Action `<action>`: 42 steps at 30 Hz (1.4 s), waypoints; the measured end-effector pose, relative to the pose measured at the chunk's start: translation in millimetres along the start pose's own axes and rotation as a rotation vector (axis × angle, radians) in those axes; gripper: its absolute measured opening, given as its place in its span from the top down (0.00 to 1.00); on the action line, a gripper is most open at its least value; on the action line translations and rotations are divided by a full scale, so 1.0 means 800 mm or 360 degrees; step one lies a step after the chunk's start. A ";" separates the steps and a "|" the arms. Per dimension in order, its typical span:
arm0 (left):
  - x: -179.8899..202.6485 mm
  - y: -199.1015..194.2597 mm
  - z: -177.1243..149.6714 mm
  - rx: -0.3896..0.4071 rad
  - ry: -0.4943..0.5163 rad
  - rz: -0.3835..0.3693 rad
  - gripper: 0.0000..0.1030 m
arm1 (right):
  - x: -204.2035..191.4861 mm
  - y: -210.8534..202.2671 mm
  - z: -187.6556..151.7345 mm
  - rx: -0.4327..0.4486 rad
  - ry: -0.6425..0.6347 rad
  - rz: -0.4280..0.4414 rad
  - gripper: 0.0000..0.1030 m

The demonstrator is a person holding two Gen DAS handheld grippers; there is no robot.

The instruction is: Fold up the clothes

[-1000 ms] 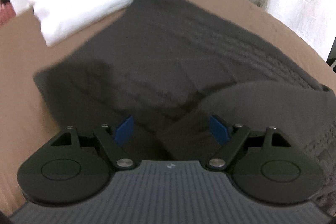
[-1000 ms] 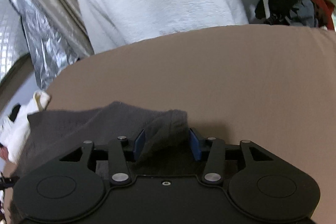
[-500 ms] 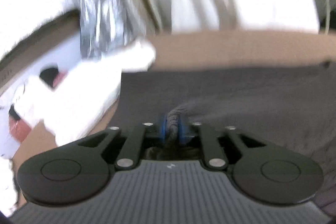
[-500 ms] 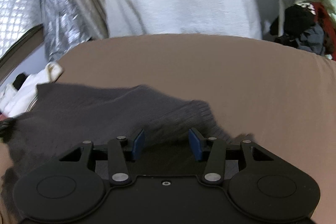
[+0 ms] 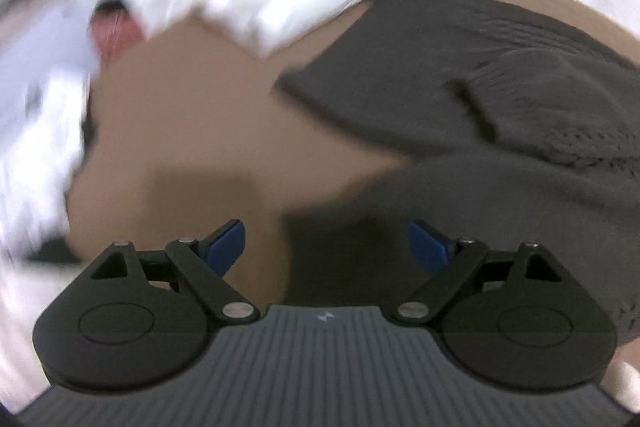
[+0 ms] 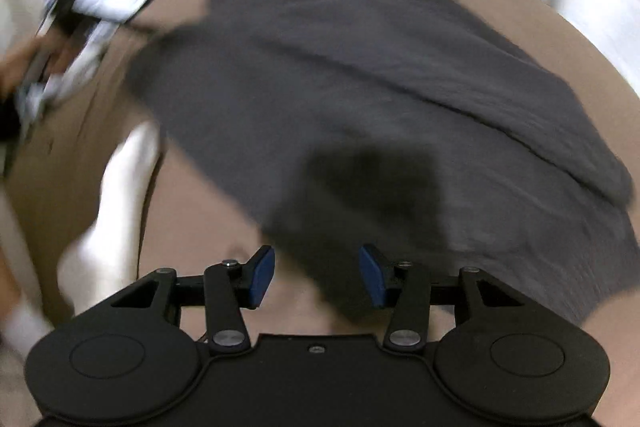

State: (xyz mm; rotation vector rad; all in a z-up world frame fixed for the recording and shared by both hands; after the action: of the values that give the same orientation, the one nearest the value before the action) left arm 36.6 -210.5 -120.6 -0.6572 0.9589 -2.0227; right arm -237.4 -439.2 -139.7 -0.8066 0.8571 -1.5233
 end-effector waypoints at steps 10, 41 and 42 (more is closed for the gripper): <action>-0.030 0.052 -0.023 -0.0292 -0.0338 -0.0111 0.06 | -0.035 0.052 -0.007 -0.0088 -0.0328 -0.0195 0.48; 0.204 -0.236 0.218 0.0394 0.0598 -0.0755 0.87 | -0.005 0.006 0.014 0.0174 -0.0230 -0.0273 0.88; 0.203 -0.239 0.216 0.0411 0.0561 -0.0769 0.87 | 0.008 -0.013 0.010 0.0179 -0.0239 -0.0192 0.88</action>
State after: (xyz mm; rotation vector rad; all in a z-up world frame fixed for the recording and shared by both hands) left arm -13.7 -335.4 152.9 -0.4224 0.7566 -2.7029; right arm -236.0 -445.0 -126.3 -0.8908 0.6162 -1.5797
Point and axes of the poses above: each gripper's, at about its wrist camera, not at the fingertips, and y roughly the way its jaws point, x to its right, z to its top, the point moved 2 cm from there along y, roughly the way its jaws point, and after that the axes turned 8 degrees about -z, right-handed, at the moved point
